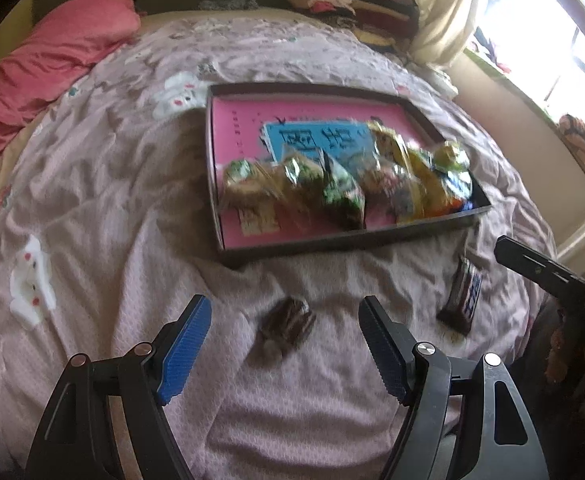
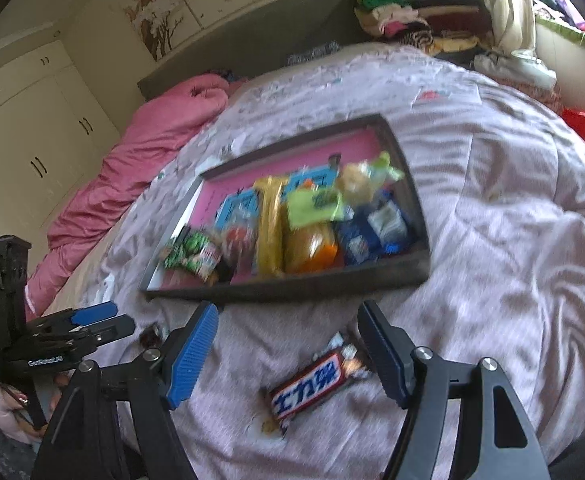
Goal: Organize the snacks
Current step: 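Withdraw both tools toward the chocolate bar and brown chocolate piece on the bed, then grasp the brown chocolate piece with left tool while right tool grasps the chocolate bar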
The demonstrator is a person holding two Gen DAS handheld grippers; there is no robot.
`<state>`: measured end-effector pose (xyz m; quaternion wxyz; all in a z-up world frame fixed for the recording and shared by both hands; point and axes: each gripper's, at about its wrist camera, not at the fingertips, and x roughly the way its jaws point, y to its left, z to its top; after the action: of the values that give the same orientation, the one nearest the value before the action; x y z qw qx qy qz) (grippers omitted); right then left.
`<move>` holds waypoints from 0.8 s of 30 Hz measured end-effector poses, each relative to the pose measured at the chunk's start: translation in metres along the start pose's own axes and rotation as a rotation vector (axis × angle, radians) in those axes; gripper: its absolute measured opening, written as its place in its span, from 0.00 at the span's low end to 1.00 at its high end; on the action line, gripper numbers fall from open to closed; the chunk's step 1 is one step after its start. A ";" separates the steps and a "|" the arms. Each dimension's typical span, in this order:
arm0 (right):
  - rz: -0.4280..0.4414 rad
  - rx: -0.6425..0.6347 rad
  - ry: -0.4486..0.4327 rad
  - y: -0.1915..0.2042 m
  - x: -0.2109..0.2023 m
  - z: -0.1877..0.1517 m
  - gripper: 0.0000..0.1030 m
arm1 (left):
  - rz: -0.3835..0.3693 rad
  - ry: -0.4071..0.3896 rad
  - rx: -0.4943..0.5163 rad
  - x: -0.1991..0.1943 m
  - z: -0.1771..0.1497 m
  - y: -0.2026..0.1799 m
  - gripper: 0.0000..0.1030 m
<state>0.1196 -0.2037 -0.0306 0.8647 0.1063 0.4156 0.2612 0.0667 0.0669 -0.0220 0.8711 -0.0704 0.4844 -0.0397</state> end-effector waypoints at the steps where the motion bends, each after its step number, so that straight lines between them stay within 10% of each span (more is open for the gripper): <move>1: 0.001 0.005 0.013 0.001 0.000 -0.004 0.70 | 0.000 0.008 0.005 0.002 -0.001 -0.001 0.75; 24: -0.021 0.085 0.208 -0.007 0.026 -0.036 0.53 | -0.049 0.053 0.011 0.027 -0.014 -0.007 0.58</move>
<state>0.1079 -0.1967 -0.0734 0.8144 0.1107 0.5148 0.2438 0.0692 0.0549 -0.0504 0.8570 -0.0760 0.5054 -0.0655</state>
